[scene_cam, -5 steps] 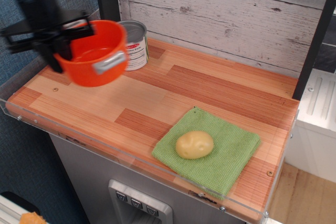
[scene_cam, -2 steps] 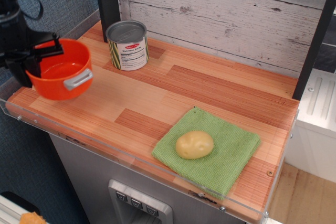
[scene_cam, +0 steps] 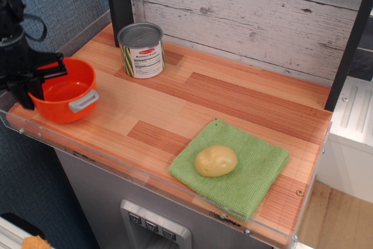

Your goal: Move orange pot to far left below can

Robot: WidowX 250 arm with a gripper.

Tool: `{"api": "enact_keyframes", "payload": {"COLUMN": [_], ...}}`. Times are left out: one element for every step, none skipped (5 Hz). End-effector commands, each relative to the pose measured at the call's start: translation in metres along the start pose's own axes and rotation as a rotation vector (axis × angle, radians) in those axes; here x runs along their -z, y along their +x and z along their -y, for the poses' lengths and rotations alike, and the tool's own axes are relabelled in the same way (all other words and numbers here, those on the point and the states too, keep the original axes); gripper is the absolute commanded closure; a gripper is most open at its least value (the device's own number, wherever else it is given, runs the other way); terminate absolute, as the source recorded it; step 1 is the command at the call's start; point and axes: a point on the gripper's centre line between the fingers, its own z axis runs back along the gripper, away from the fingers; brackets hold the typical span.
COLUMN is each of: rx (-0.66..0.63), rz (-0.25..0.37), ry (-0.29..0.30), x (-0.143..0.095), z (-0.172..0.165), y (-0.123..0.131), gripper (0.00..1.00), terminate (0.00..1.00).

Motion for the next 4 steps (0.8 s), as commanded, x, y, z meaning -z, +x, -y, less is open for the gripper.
{"api": "enact_keyframes", "payload": {"rx": [-0.060,-0.043,-0.030,-0.020], "rz": [-0.009,-0.028,-0.036,-0.022], "ry": [0.011,-0.009,-0.004,-0.006], "x": [0.005,0.005,0.002,-0.008], "z": [-0.030,-0.029,-0.030,-0.029], "y": [0.015,0.016,0.016,0.017], "gripper": [1.00,0.00,0.00,0.00], "terminate": [0.00,0.00,0.00,0.00]}}
